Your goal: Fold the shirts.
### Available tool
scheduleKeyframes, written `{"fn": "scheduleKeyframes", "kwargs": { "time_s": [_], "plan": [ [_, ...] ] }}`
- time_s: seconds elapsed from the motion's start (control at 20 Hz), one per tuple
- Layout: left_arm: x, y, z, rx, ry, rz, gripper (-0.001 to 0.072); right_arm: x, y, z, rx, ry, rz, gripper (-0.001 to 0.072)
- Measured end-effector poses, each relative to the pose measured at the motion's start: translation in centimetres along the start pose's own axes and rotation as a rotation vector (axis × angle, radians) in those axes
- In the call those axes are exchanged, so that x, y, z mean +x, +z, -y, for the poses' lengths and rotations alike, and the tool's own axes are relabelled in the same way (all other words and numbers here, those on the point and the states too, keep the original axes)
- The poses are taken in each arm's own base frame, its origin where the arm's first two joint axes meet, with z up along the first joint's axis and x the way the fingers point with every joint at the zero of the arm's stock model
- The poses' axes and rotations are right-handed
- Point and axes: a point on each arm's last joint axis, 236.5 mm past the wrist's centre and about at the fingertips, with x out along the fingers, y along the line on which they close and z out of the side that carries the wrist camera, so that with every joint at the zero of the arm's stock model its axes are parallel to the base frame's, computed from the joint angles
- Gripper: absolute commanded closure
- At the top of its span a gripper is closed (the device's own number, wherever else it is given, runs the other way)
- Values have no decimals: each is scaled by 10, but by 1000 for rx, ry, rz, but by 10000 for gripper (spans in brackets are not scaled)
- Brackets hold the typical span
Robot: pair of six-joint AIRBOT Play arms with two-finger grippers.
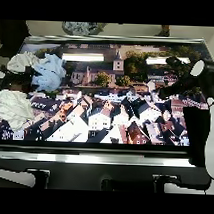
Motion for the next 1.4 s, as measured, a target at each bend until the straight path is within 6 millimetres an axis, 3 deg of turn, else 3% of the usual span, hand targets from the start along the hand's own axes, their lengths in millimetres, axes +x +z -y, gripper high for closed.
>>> {"fn": "scheduleKeyframes", "kwargs": {
  "time_s": [0.15,0.35,0.55,0.75,0.8,0.85,0.9,1.05,1.15,1.25,1.4],
  "plan": [
    [22,-9,-22,-75,11,-22,-13,0,1,-2,2,7,3,29],
    [47,-1,-38,-144,8,23,-13,0,2,-3,3,13,7,45],
    [70,18,-34,-175,-67,105,-13,0,4,-7,8,32,17,45],
    [93,28,-11,-177,-177,127,-13,0,7,-13,14,55,29,45],
    [97,31,-6,-177,-197,133,165,-1,8,-15,16,63,32,45],
    [101,32,-3,-174,-209,136,550,-1,8,-17,19,73,33,45],
    [104,32,-2,-177,-217,135,674,-1,8,-20,21,84,34,45],
    [101,32,11,-147,-250,127,677,-2,6,-26,19,110,24,45],
    [80,30,42,-38,-302,134,678,-5,5,-28,-2,113,24,45],
    [40,18,90,161,-380,144,677,-15,5,-25,-23,93,36,45],
    [-60,-26,178,489,-548,182,677,-50,5,-19,-56,19,85,45]
  ]
}}
